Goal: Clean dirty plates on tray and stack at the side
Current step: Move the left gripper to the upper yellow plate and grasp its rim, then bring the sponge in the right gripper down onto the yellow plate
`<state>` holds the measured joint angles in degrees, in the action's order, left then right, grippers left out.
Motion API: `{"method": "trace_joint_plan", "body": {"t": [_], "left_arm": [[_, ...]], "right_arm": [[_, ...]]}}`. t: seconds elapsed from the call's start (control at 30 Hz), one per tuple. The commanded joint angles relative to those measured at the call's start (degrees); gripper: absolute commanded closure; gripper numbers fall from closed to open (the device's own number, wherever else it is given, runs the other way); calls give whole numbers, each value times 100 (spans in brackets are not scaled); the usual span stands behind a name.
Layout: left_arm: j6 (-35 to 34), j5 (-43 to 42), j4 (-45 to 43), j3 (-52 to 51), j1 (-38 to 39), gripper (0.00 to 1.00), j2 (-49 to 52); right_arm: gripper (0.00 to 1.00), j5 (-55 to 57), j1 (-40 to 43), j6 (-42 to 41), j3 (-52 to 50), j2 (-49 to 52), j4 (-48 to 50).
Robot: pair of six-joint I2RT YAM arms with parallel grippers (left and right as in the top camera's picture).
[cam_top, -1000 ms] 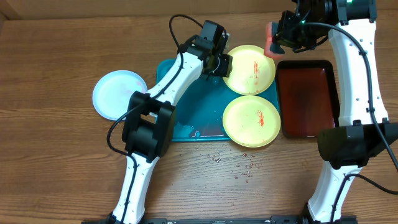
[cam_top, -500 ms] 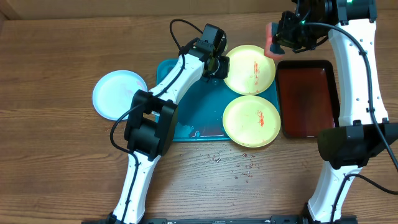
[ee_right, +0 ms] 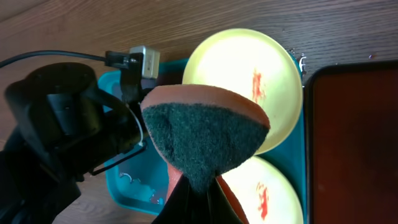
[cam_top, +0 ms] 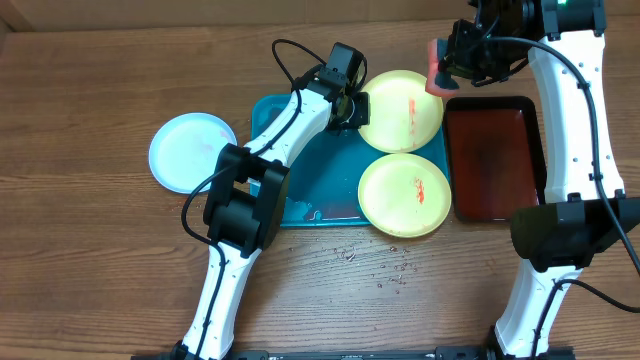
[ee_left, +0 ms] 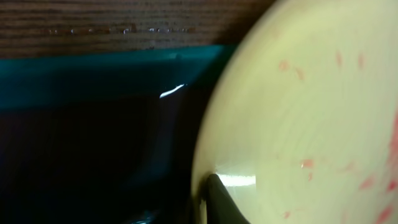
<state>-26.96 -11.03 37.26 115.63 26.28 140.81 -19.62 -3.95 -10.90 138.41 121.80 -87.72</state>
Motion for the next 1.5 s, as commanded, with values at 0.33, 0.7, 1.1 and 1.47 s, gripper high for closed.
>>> {"method": "trace_joint_plan", "body": {"t": [0.33, 0.7, 1.1, 1.47], "left_arm": [[-114, 184, 461, 483, -216, 96, 114], [627, 271, 3600, 951, -1008, 96, 46], [1178, 313, 3449, 398, -1257, 96, 46], [1178, 402, 3467, 398, -1257, 96, 46]], "right_arm": [[96, 70, -4, 72, 52, -28, 20], [96, 70, -511, 33, -614, -24, 608], [96, 601, -1690, -741, -2721, -15, 2503], [96, 1257, -1967, -1062, -3045, 791, 3067]]}}
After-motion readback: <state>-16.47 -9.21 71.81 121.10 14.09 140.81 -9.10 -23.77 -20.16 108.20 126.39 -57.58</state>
